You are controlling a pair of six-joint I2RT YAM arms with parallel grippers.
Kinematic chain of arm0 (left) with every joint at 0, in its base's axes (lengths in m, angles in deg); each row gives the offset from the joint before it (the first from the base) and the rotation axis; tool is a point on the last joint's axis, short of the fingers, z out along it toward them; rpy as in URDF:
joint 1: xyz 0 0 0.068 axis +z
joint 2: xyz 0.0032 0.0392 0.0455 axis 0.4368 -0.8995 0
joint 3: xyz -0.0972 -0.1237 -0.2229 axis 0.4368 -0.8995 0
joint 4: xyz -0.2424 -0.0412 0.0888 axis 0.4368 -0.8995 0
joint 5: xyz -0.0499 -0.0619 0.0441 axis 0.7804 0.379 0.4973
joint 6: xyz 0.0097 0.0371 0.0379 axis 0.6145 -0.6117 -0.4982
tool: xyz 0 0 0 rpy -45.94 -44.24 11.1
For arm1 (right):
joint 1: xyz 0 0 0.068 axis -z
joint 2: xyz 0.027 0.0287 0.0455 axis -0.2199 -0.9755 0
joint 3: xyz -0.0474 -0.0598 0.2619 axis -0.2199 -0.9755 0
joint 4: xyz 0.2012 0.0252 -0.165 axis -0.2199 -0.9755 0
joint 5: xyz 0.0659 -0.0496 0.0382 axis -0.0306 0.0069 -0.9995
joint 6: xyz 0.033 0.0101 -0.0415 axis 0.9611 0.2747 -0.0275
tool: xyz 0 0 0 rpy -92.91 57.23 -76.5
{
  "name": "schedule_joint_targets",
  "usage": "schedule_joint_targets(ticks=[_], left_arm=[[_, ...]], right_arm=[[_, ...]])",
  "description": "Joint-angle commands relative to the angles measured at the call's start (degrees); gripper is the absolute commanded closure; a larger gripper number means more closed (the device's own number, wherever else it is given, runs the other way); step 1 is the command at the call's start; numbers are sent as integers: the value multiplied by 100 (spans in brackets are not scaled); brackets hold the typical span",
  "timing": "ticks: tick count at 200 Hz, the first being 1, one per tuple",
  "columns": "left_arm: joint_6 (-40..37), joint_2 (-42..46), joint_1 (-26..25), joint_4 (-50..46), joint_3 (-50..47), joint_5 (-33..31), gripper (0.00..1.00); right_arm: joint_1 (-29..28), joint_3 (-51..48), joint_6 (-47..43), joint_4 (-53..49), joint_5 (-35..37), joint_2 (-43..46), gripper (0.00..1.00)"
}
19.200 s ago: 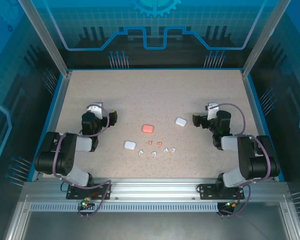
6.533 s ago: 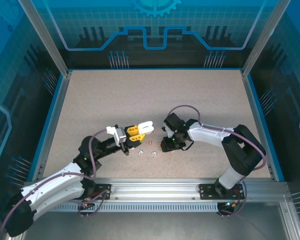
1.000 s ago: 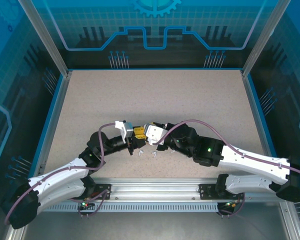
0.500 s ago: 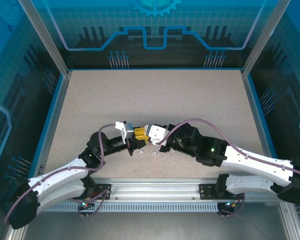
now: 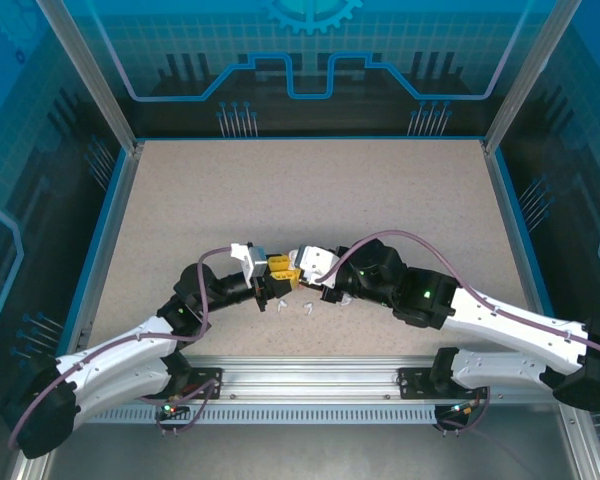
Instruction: Insert the wireless bluetooth earbuds into the charging case
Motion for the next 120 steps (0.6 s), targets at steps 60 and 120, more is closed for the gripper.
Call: schedule_joint_targets(ticks=[60, 120], left_arm=[[-51, 81, -30, 335, 68, -43, 100], [92, 73, -36, 674, -12, -60, 100]], right_arm=[[290, 338, 609, -142, -1070, 240, 55], [606, 735, 1739, -488, -792, 710, 36]])
